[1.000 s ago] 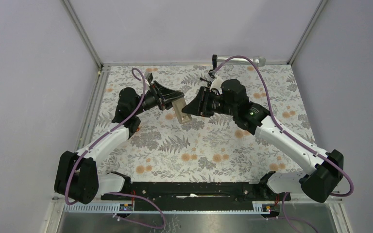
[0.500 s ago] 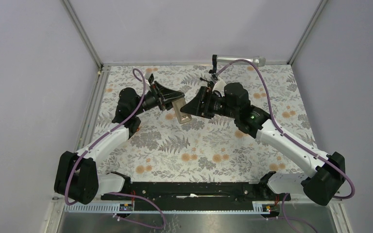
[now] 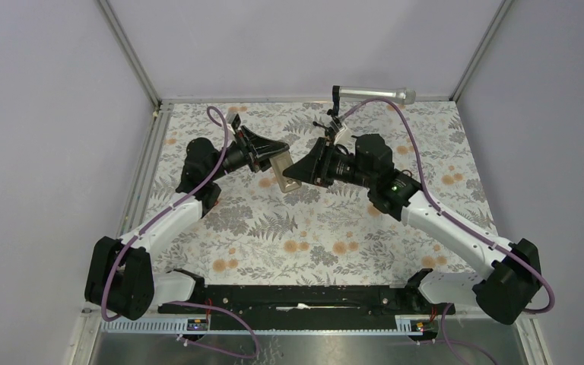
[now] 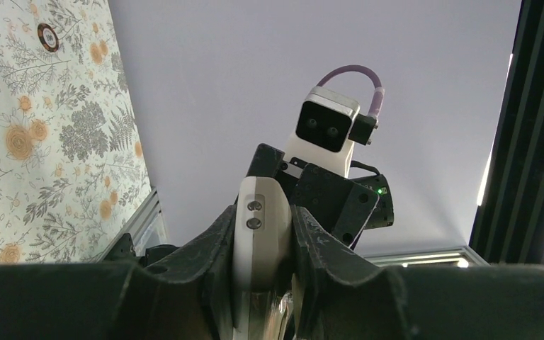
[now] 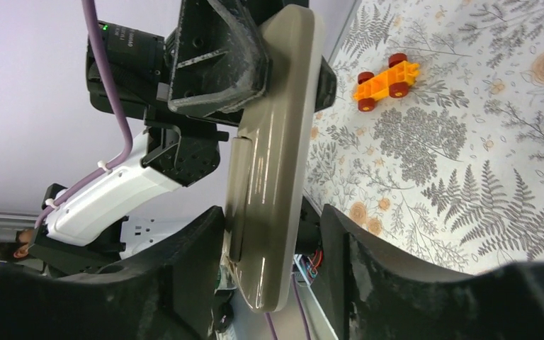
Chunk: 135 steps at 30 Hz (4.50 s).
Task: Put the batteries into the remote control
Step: Load the battery cover into the remote control.
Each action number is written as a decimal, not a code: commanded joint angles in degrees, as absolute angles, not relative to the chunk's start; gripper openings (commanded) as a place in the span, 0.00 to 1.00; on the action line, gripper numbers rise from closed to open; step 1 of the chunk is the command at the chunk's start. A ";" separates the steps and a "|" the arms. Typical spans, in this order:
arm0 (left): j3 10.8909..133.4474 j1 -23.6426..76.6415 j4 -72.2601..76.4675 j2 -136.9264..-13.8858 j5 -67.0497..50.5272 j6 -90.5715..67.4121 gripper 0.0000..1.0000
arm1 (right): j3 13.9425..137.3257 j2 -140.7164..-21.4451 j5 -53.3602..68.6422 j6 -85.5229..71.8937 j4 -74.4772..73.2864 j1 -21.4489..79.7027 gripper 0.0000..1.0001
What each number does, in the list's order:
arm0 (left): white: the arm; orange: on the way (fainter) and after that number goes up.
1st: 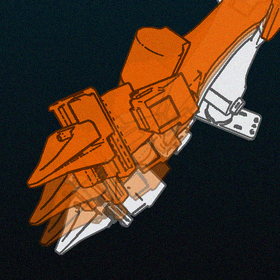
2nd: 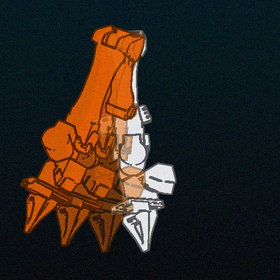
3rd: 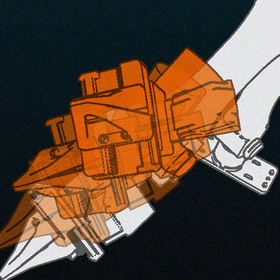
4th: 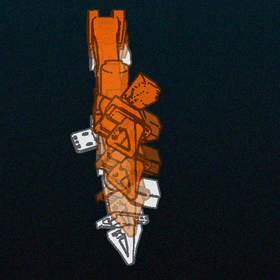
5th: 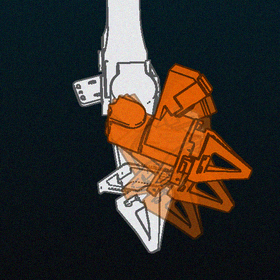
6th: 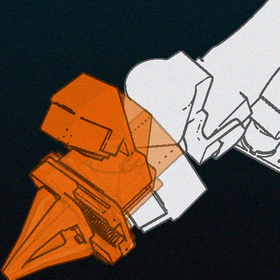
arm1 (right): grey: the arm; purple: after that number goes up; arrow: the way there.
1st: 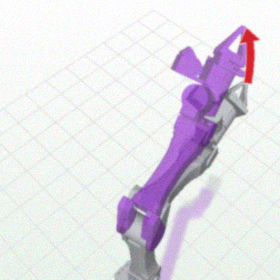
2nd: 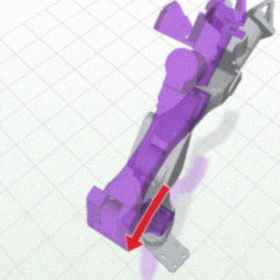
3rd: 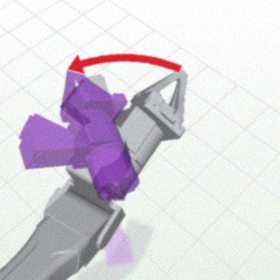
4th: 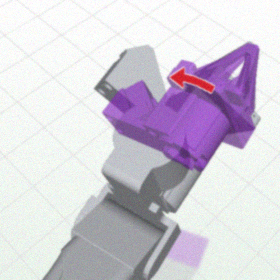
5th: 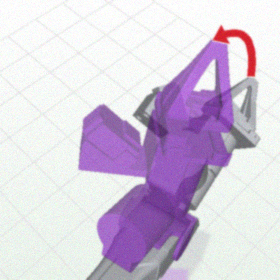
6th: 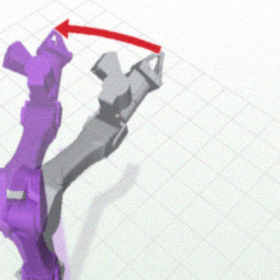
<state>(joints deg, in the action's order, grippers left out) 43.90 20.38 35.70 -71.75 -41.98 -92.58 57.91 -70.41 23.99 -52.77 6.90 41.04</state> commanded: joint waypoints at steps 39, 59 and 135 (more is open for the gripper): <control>41.70 24.26 52.36 -64.67 -27.91 -90.27 0.00 | 59.67 -83.60 15.31 -62.44 2.51 40.88 0.36; 41.70 24.08 55.89 -63.90 -29.68 -83.19 0.00 | 56.41 -84.88 21.43 -67.16 11.09 40.31 0.29; 41.58 23.64 36.54 -64.78 -16.04 -77.34 0.00 | 58.94 -79.73 22.22 -60.19 18.23 39.18 0.87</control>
